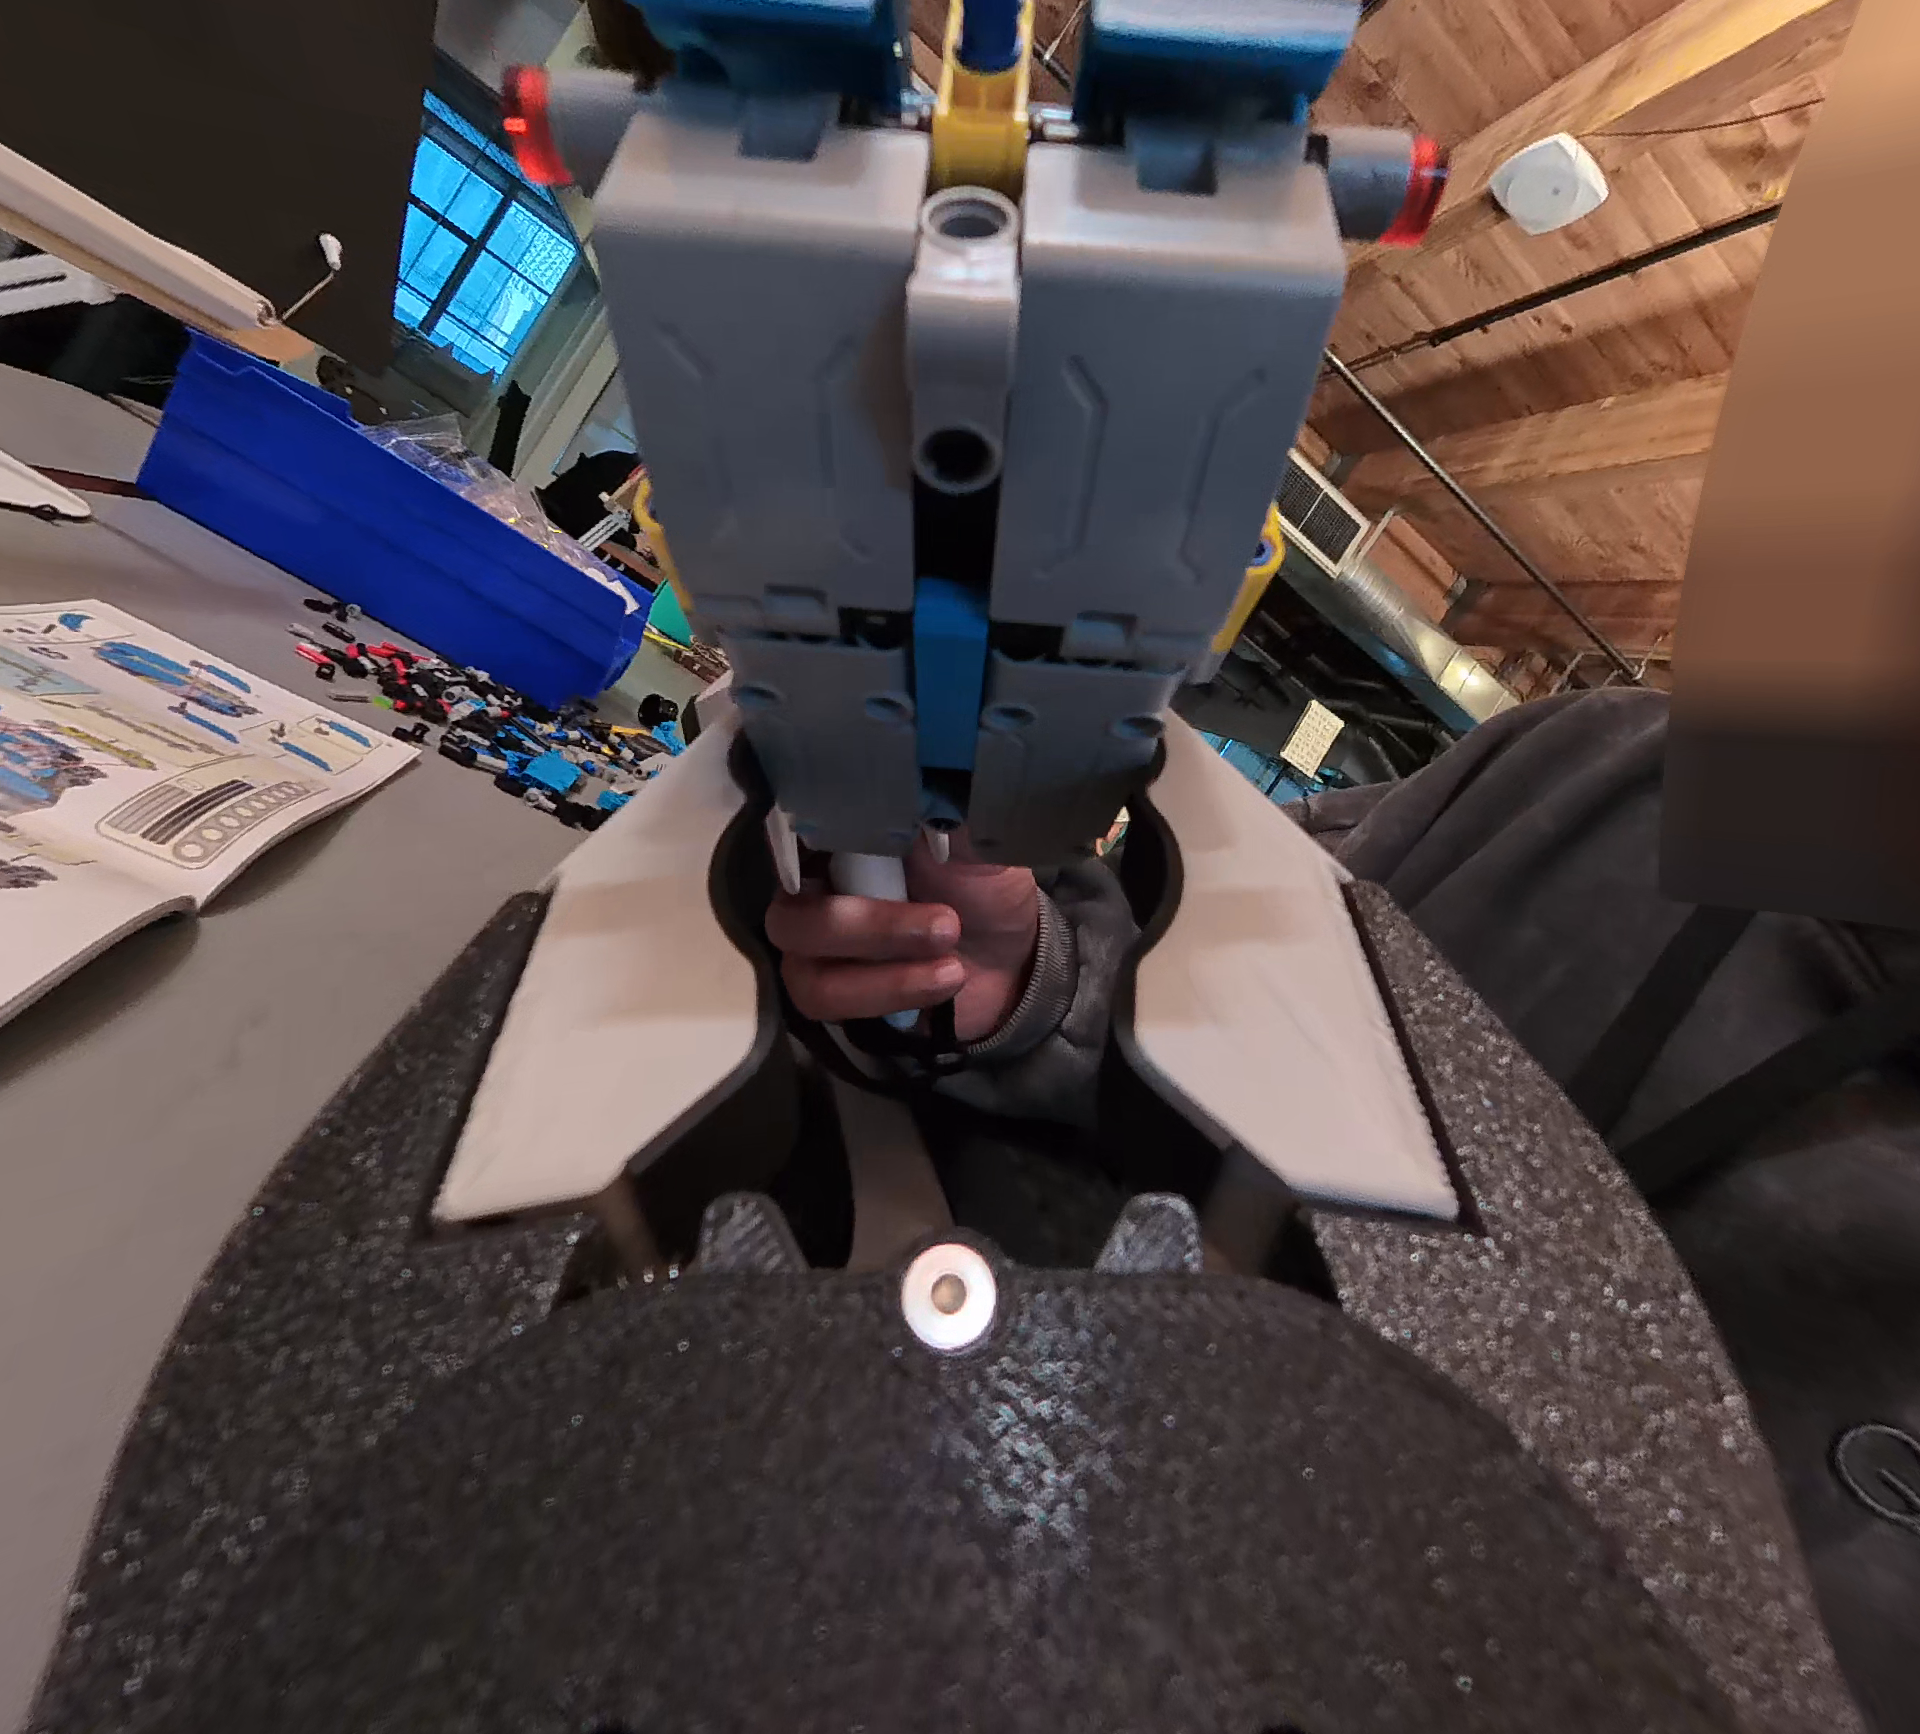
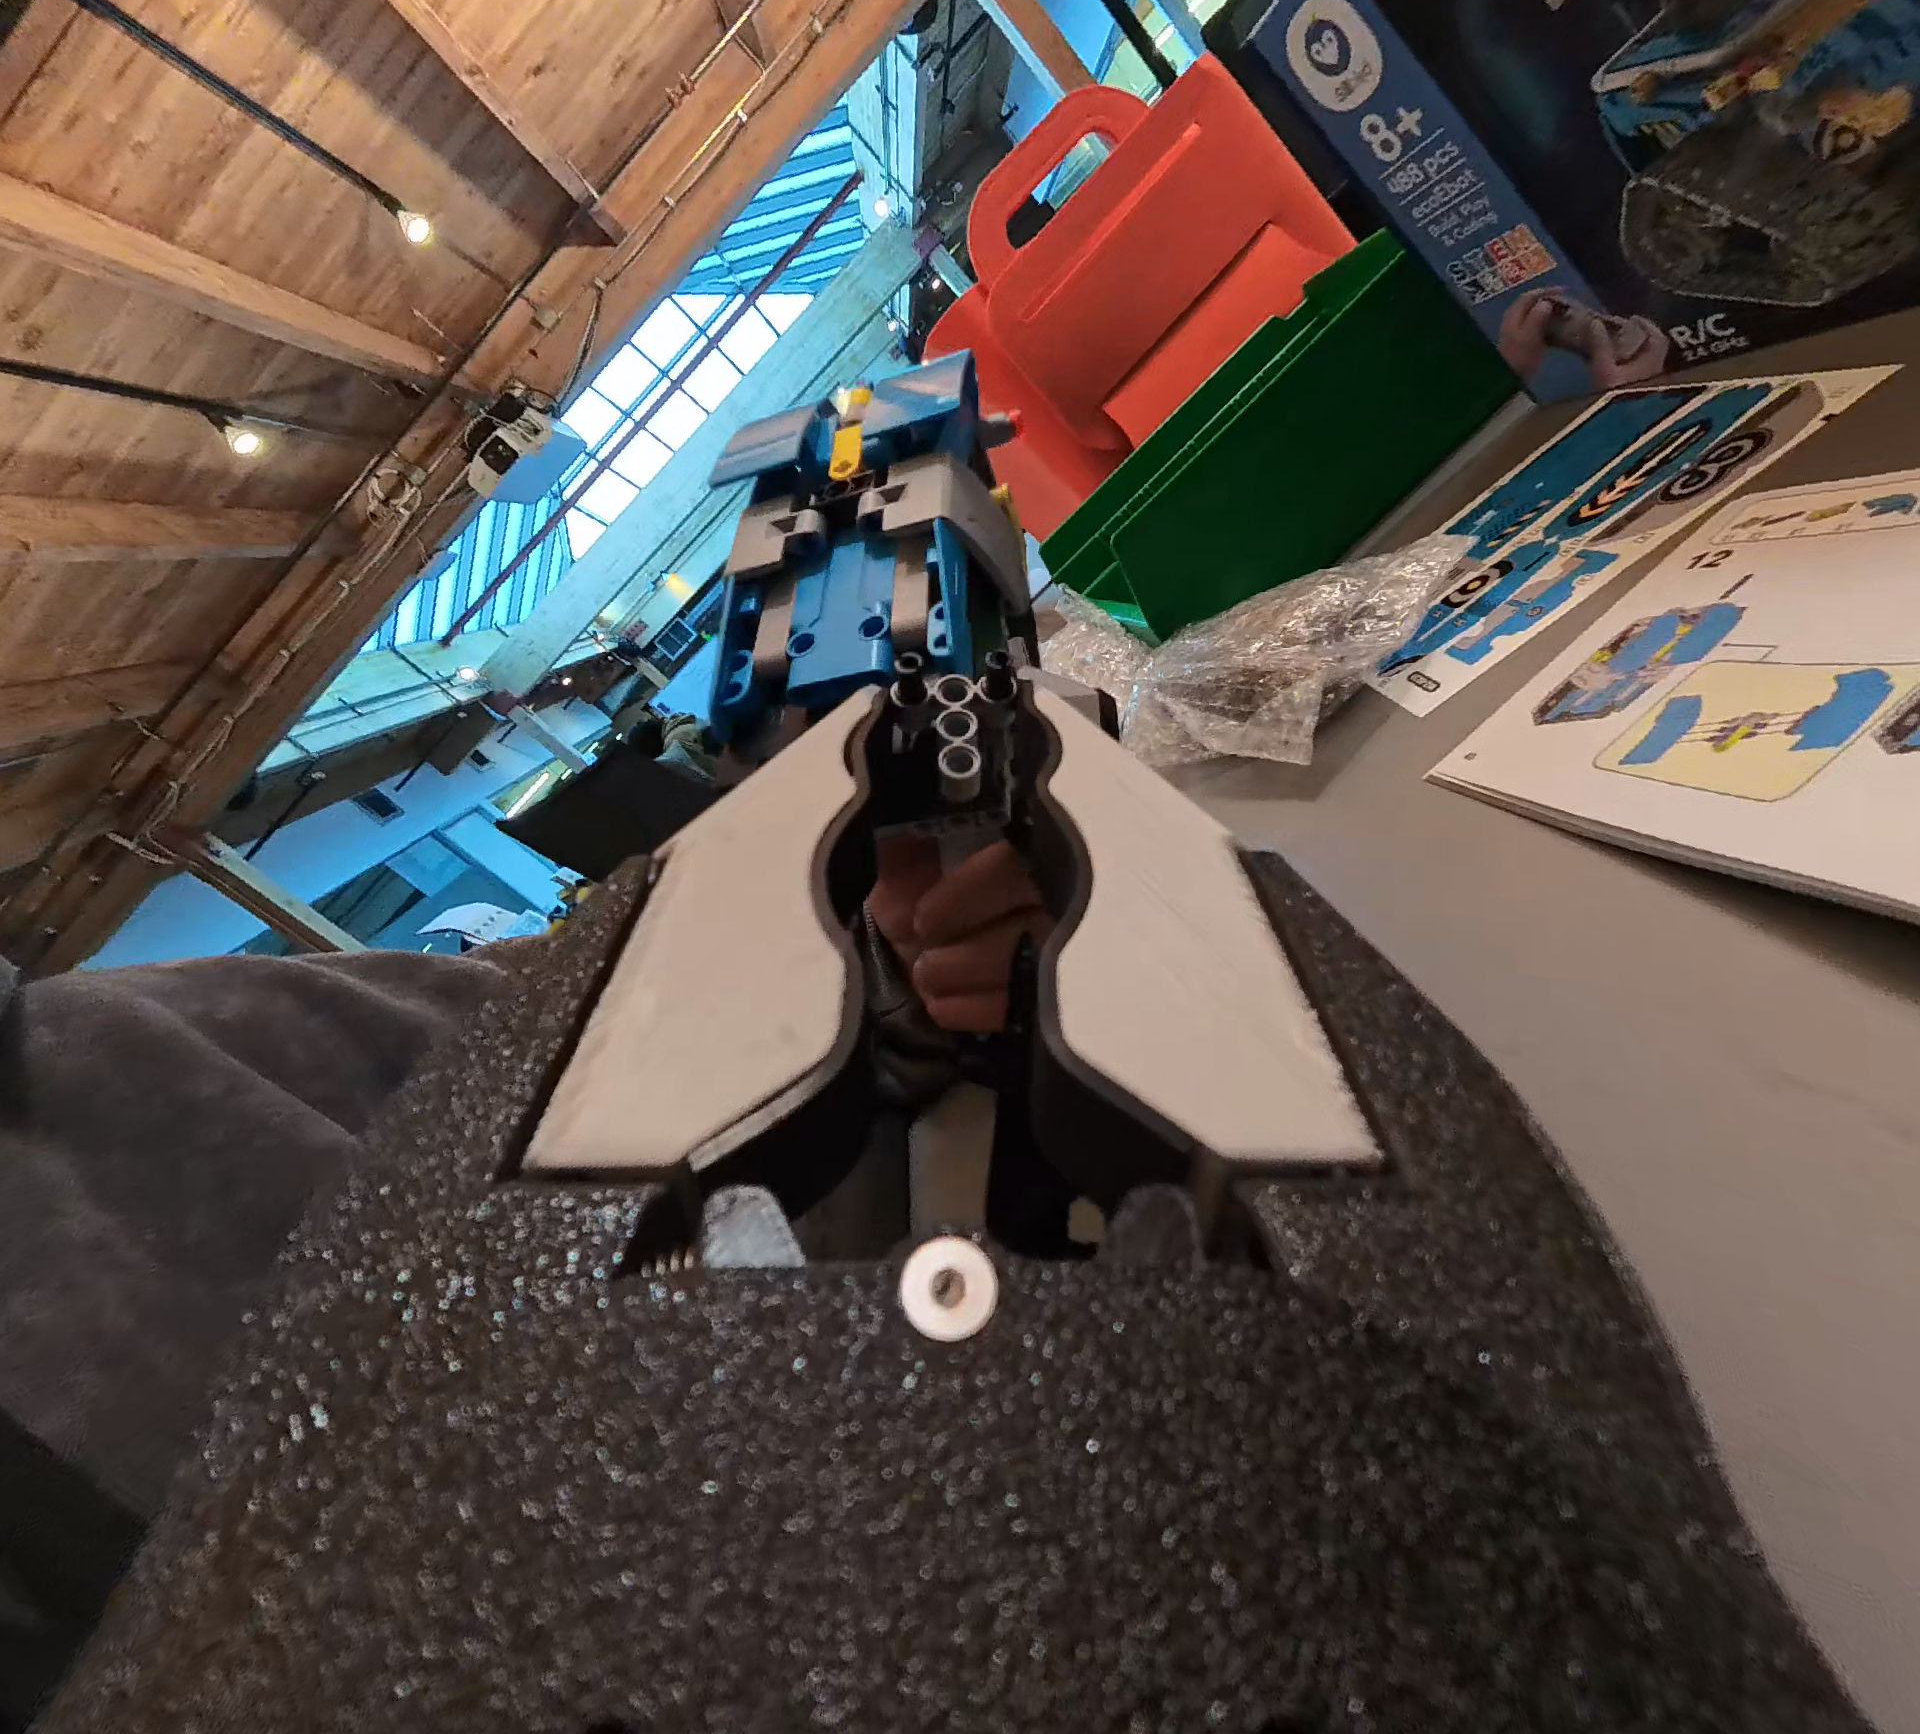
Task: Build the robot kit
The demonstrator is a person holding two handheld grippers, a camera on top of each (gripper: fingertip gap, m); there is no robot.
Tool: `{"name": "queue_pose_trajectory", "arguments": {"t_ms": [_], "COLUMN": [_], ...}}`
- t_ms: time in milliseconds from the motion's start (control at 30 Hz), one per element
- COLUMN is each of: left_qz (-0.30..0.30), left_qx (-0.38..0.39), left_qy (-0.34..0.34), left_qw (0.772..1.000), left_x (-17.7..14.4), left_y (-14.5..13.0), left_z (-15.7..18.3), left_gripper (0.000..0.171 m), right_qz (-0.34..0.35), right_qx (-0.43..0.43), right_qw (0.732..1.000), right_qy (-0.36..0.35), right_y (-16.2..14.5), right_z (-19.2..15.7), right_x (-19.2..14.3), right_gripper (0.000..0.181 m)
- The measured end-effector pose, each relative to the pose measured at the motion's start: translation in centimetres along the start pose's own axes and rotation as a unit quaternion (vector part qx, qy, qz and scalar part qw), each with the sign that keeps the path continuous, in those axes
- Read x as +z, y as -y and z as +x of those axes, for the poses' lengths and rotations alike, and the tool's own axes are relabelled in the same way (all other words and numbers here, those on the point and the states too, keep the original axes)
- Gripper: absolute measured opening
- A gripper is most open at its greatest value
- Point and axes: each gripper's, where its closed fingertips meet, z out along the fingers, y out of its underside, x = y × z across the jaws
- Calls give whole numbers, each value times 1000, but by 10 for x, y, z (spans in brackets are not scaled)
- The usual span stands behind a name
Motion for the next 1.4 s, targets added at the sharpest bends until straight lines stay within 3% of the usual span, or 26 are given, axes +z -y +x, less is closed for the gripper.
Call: {"name": "queue_pose_trajectory", "arguments": {"t_ms": [867, 1133, 1233, 1300, 1400], "left_qz": [-2, -12, -22, -21, -26], "left_qx": [0, -6, -8, -5, 1], "left_qy": [-10, -15, -12, -11, -3], "left_qw": [1000, 1000, 1000, 1000, 1000], "left_x": [-1, 0, 1, 1, 0], "left_y": [1, -3, -6, -5, -5], "left_z": [6, 8, 6, 7, 5], "left_gripper": [66, 66, 67, 67, 67], "right_qz": [-66, -135, -190, -265, -409], "right_qx": [-5, -88, -142, -186, -302], "right_qw": [997, 987, 971, 944, 844], "right_qy": [33, 18, -23, -60, -172], "right_y": [-12, -28, -42, -58, -78], "right_z": [-3, -6, 4, 20, 75], "right_x": [-6, -8, -13, -27, -78], "right_gripper": [23, 22, 23, 23, 23]}}
